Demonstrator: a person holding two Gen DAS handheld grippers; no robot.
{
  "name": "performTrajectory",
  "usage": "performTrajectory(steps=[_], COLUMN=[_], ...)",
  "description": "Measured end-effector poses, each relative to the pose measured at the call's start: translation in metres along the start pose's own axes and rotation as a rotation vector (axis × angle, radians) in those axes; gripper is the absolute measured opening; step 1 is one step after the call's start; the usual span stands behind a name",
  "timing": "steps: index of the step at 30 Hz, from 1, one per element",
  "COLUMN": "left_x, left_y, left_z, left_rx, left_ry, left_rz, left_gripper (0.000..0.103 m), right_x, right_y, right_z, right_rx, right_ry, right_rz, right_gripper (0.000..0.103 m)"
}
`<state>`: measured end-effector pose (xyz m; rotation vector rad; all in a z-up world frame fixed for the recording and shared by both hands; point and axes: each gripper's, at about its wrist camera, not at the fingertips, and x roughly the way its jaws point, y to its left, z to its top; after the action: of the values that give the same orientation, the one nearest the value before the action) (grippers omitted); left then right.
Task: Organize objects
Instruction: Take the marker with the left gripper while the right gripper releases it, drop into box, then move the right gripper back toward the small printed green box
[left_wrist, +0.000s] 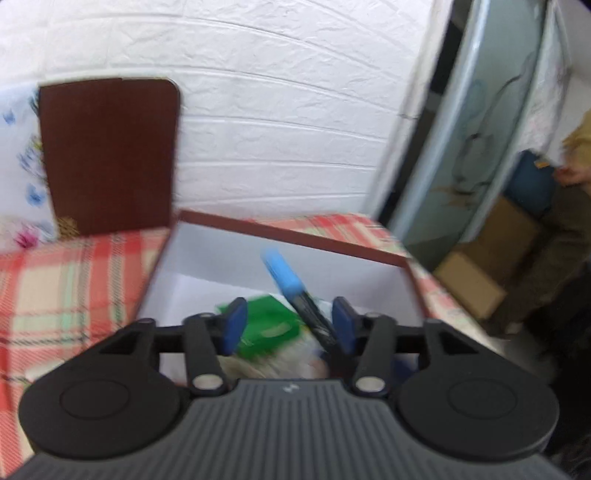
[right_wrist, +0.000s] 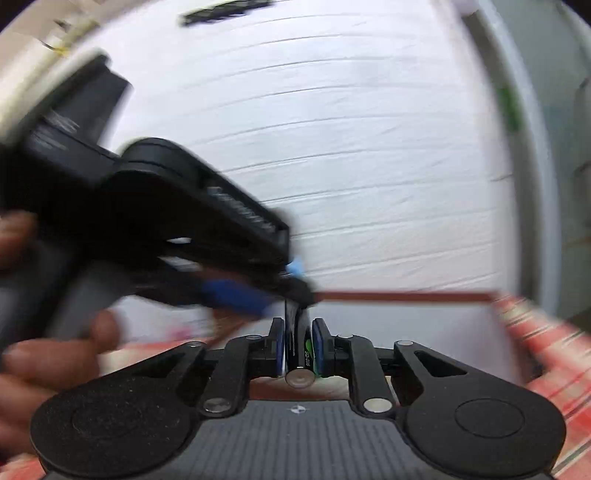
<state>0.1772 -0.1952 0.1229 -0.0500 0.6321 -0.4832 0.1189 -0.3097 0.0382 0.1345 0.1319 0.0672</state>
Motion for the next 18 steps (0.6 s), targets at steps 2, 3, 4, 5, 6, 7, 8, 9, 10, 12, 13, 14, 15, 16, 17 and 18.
performTrajectory(steps=[2,3,4,5,6,7,8,9,10,12,13,14,15,16,17,18], left_x=[0.003,0.0,-0.003,-0.007,-0.013,-0.02,-0.027,-0.036,-0.042,-0.051,-0.054,-0.054,-0.054,-0.054,-0.056,-0.057], left_y=[0.001,0.003,0.008,0.012,0.019,0.029,0.041,0.055,0.069,0.098,0.112,0.125,0.139,0.153,0.167,0.181], left_z=[-0.005,-0.01,-0.015,-0.021,-0.027,-0.034,-0.041,-0.047,-0.054,-0.068,-0.076,-0.085,-0.095,-0.105,-0.116,-0.126], left_rx=[0.005,0.01,0.022,0.036,0.042,0.036,0.018,-0.004,-0.027,-0.062,-0.069,-0.072,-0.075,-0.075,-0.076,-0.087], left_ry=[0.007,0.004,0.002,-0.005,-0.016,-0.028,-0.038,-0.044,-0.046,-0.04,-0.03,-0.013,0.013,0.039,0.059,0.076], left_rz=[0.029,0.028,0.038,0.06,0.082,0.1,0.113,0.128,0.149,0.219,0.267,0.324,0.389,0.455,0.517,0.565], left_gripper=[0.054,0.055,0.055,0.056,0.057,0.058,0.059,0.061,0.062,0.064,0.064,0.064,0.064,0.064,0.064,0.065], right_x=[0.017,0.017,0.014,0.009,0.003,-0.003,-0.006,-0.012,-0.02,-0.028,-0.033,-0.034,-0.034,-0.034,-0.032,-0.027], right_y=[-0.013,-0.021,-0.028,-0.031,-0.03,-0.027,-0.021,-0.014,-0.004,0.014,0.022,0.031,0.038,0.047,0.055,0.061], right_z=[-0.001,-0.003,-0.006,-0.011,-0.018,-0.026,-0.035,-0.044,-0.051,-0.057,-0.06,-0.062,-0.064,-0.065,-0.065,-0.066], right_rx=[0.007,0.044,0.083,0.097,0.088,0.068,0.049,0.023,-0.021,-0.088,-0.111,-0.14,-0.169,-0.193,-0.207,-0.215], right_ry=[0.02,0.019,0.009,-0.005,-0.018,-0.029,-0.031,-0.045,-0.075,-0.054,-0.031,-0.015,-0.003,0.016,0.047,0.087], right_rz=[-0.114,-0.121,-0.118,-0.123,-0.133,-0.141,-0.143,-0.142,-0.14,-0.07,-0.023,0.004,0.029,0.069,0.116,0.166], right_gripper=[0.045,0.045,0.045,0.045,0.045,0.047,0.049,0.05,0.056,0.061,0.061,0.061,0.062,0.064,0.067,0.068])
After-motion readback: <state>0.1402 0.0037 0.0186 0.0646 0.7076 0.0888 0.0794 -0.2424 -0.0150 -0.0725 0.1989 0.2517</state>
